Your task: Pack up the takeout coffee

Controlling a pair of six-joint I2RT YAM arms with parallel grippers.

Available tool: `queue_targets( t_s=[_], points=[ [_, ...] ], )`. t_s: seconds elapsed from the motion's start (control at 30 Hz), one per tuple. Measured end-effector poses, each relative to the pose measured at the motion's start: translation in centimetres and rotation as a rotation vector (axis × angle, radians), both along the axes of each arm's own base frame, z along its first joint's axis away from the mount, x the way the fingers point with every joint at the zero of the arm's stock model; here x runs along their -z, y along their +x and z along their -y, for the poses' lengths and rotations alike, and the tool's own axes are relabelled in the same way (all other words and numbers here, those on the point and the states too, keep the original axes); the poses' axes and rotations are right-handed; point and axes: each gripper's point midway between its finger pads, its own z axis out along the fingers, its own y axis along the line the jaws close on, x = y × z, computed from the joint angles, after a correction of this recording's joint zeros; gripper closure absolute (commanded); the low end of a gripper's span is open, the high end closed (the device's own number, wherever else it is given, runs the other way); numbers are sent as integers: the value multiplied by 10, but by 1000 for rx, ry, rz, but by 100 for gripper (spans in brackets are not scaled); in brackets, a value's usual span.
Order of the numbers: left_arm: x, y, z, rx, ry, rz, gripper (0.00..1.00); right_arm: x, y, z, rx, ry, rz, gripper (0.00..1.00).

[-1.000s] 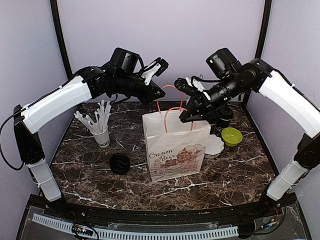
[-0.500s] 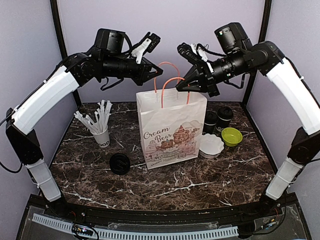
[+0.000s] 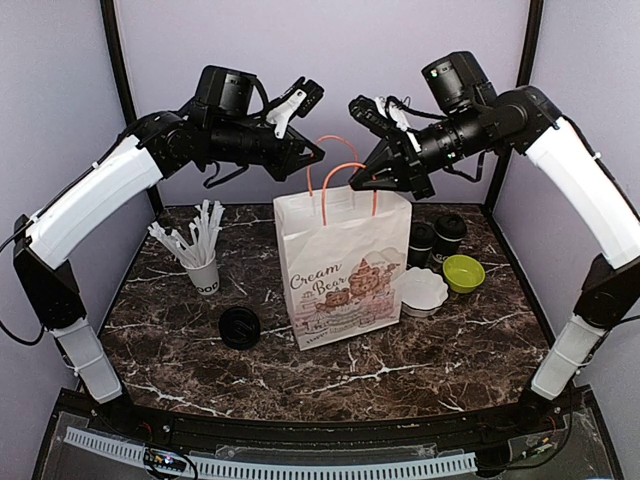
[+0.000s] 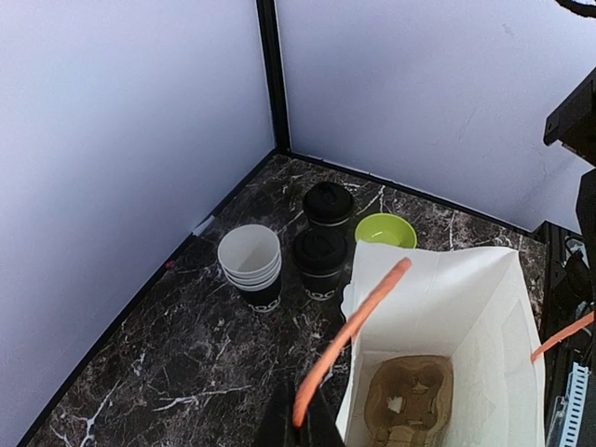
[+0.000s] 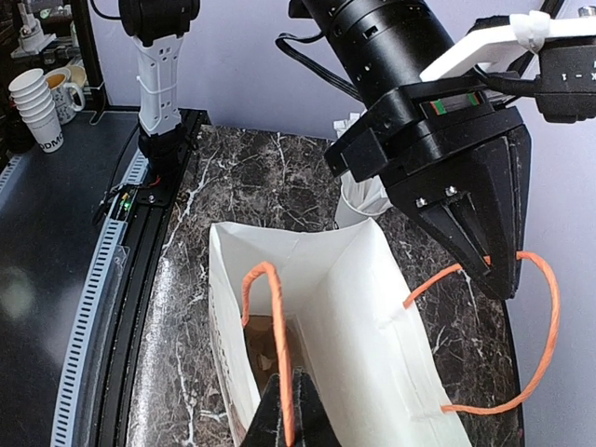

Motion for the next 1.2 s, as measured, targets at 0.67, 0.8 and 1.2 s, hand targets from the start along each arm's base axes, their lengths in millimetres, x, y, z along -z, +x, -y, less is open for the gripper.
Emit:
queue_targets(
  t_s=[0.67, 0.8, 1.2],
  points=[
    [-24, -16, -20, -4, -22, 52, 11, 7, -16, 36, 48, -69, 32, 10],
    [-38, -33, -48, -49, -30, 88, 11, 12, -9, 61, 112, -72, 26, 10],
    [66, -21, -105, -293, 264, -44, 12, 96, 80, 134, 445, -145, -181, 16]
  ],
)
